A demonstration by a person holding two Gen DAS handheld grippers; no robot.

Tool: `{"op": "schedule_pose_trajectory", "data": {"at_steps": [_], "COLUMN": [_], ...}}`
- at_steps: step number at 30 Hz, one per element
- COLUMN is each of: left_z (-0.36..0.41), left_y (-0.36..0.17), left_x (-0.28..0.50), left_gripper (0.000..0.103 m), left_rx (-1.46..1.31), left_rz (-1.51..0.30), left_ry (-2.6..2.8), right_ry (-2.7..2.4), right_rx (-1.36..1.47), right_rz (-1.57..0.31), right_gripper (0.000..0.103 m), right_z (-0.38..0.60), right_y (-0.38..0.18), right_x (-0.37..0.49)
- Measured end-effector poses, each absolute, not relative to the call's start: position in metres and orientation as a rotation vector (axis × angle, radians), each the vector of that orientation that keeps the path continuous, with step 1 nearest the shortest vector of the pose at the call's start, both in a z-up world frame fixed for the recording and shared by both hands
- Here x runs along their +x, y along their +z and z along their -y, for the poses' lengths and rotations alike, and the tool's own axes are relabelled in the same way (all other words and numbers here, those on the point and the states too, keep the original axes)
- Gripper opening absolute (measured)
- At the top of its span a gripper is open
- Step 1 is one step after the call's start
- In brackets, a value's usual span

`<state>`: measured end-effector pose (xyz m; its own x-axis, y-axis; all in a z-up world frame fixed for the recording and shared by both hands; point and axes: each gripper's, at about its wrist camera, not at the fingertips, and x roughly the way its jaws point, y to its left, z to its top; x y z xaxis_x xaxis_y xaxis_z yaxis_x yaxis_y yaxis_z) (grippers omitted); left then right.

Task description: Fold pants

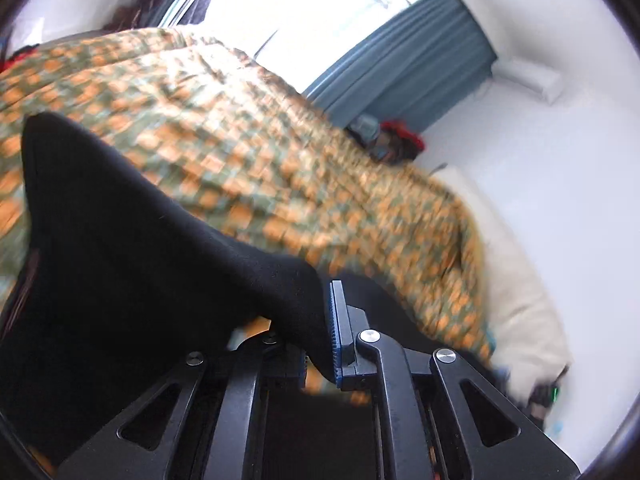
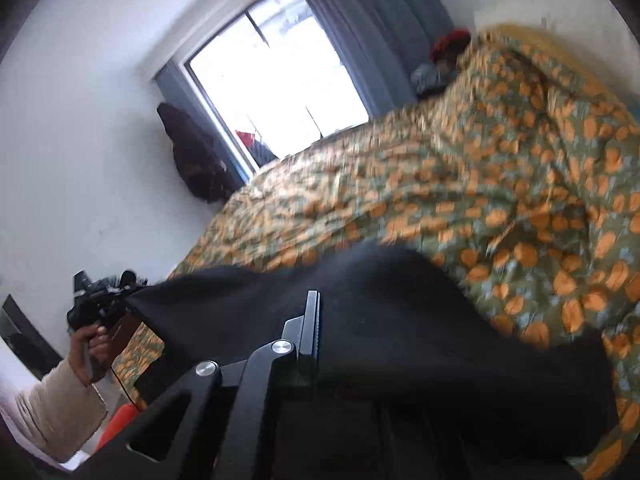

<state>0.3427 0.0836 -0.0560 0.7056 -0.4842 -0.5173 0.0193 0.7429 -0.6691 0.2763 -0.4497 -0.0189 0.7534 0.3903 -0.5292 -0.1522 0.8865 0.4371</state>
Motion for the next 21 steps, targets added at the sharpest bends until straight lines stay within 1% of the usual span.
{"op": "schedule_pose_trajectory", "data": {"at_steps": [1, 2, 3, 4, 5, 7, 8, 10, 12, 13, 14, 15, 17, 18, 20, 21], "left_z": [-0.079, -0.071, -0.062, -0.054, -0.048, -0.042, -0.039, -0.035, -0.033, -0.032, -0.032, -0.031, -0.029, -0.028, -0.024, -0.026], "left_y": [-0.073, -0.097, -0.131, -0.166, -0.196, -0.223, -0.226, -0.223, -0.218, -0.217, -0.217, -0.219, -0.22, -0.219, -0.216, -0.213], "left_x": [0.328, 0.312, 0.301, 0.294, 0.289, 0.283, 0.282, 0.284, 0.288, 0.289, 0.29, 0.287, 0.284, 0.282, 0.282, 0.281], "left_gripper": [0.008, 0.008, 0.008, 0.008, 0.007, 0.005, 0.005, 0.005, 0.005, 0.005, 0.005, 0.005, 0.005, 0.005, 0.005, 0.005], "left_rx": [-0.674, -0.66, -0.646, -0.654, -0.697, -0.74, -0.738, -0.714, -0.671, -0.659, -0.656, -0.656, -0.655, -0.652, -0.648, -0.644], "left_rz": [-0.787, -0.849, -0.942, -1.037, -1.11, -1.142, -1.124, -1.125, -1.125, -1.124, -1.125, -1.126, -1.126, -1.125, -1.125, -1.125], "left_ry": [-0.285, -0.267, -0.251, -0.233, -0.217, -0.195, -0.198, -0.205, -0.217, -0.219, -0.221, -0.221, -0.217, -0.215, -0.217, -0.222], "right_ry": [0.304, 0.276, 0.25, 0.22, 0.161, 0.09, 0.052, 0.068, 0.063, 0.056, 0.04, 0.025, -0.008, -0.023, -0.075, -0.101], "right_rx": [0.382, 0.364, 0.362, 0.38, 0.432, 0.513, 0.563, 0.687, 0.804, 0.835, 0.883, 0.911, 0.989, 1.046, 1.095, 1.061], "right_rz": [-0.708, -0.784, -0.831, -0.892, -0.99, -1.091, -1.112, -1.078, -0.982, -0.939, -0.886, -0.858, -0.804, -0.769, -0.765, -0.784], "right_gripper": [0.005, 0.005, 0.006, 0.007, 0.008, 0.014, 0.02, 0.03, 0.047, 0.06, 0.064, 0.064, 0.062, 0.059, 0.005, 0.004], "right_z": [0.45, 0.452, 0.456, 0.463, 0.477, 0.497, 0.509, 0.529, 0.548, 0.556, 0.567, 0.573, 0.589, 0.601, 0.611, 0.612], "right_y": [-0.028, -0.049, -0.066, -0.089, -0.127, -0.172, -0.194, -0.207, -0.206, -0.203, -0.204, -0.204, -0.208, -0.211, -0.219, -0.218], "right_x": [0.279, 0.277, 0.275, 0.274, 0.274, 0.271, 0.265, 0.253, 0.235, 0.228, 0.22, 0.216, 0.209, 0.208, 0.209, 0.212]}}
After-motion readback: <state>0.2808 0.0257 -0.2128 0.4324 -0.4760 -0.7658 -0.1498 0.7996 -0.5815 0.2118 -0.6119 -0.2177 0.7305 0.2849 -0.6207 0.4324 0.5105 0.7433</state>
